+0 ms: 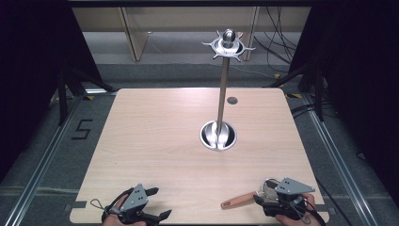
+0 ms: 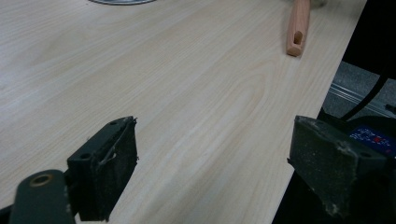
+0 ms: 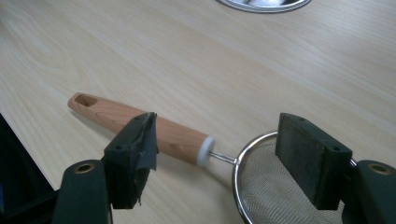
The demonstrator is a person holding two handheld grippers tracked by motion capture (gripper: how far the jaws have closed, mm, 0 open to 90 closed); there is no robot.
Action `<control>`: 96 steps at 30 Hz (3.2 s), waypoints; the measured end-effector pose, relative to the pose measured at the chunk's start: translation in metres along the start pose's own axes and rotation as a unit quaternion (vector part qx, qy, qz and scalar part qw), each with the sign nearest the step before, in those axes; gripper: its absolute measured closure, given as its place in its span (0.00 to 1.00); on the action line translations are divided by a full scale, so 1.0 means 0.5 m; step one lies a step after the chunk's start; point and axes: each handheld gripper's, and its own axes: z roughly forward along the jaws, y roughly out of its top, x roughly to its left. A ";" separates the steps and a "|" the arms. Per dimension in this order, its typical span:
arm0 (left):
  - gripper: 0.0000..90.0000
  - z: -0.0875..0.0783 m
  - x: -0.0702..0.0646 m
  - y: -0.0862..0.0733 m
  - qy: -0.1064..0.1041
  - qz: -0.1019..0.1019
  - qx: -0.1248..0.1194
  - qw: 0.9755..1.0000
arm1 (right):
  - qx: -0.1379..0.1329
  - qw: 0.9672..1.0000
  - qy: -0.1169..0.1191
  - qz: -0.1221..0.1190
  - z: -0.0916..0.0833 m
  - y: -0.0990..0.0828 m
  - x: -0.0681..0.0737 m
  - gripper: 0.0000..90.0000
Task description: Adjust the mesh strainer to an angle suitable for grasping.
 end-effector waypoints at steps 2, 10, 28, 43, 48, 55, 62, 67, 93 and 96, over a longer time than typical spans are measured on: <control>0.16 0.000 0.000 0.000 0.000 0.000 0.000 1.000 | -0.001 1.000 0.000 -0.002 0.000 0.000 -0.001 0.33; 0.16 0.000 0.000 0.000 0.000 0.000 0.000 1.000 | 0.002 1.000 0.005 -0.004 0.003 0.005 0.001 0.33; 0.16 0.002 -0.001 -0.002 0.003 -0.013 0.007 1.000 | 0.046 0.994 0.041 -0.091 0.030 0.038 0.025 0.32; 0.16 0.004 -0.001 -0.004 0.004 -0.017 0.004 1.000 | 0.118 0.976 0.096 -0.159 0.072 0.058 0.039 0.33; 0.16 0.005 -0.002 -0.004 0.002 -0.022 -0.001 1.000 | 0.156 0.971 0.094 -0.154 0.082 0.064 0.041 0.40; 0.16 0.004 -0.002 -0.004 0.004 -0.022 0.000 1.000 | 0.170 0.959 0.104 -0.202 0.097 0.075 0.040 0.48; 0.16 0.004 -0.001 -0.004 0.002 -0.021 0.003 1.000 | 0.189 0.952 0.113 -0.214 0.105 0.077 0.037 0.49; 0.16 0.004 -0.002 -0.004 0.002 -0.021 0.000 1.000 | 0.206 0.948 0.112 -0.216 0.107 0.082 0.037 0.52; 0.16 0.004 -0.002 -0.004 0.002 -0.019 0.002 1.000 | 0.304 0.924 0.108 -0.204 0.163 0.152 0.031 0.76; 0.16 0.003 -0.002 -0.003 0.002 -0.019 0.002 1.000 | 0.311 0.921 0.091 -0.214 0.165 0.158 0.039 0.76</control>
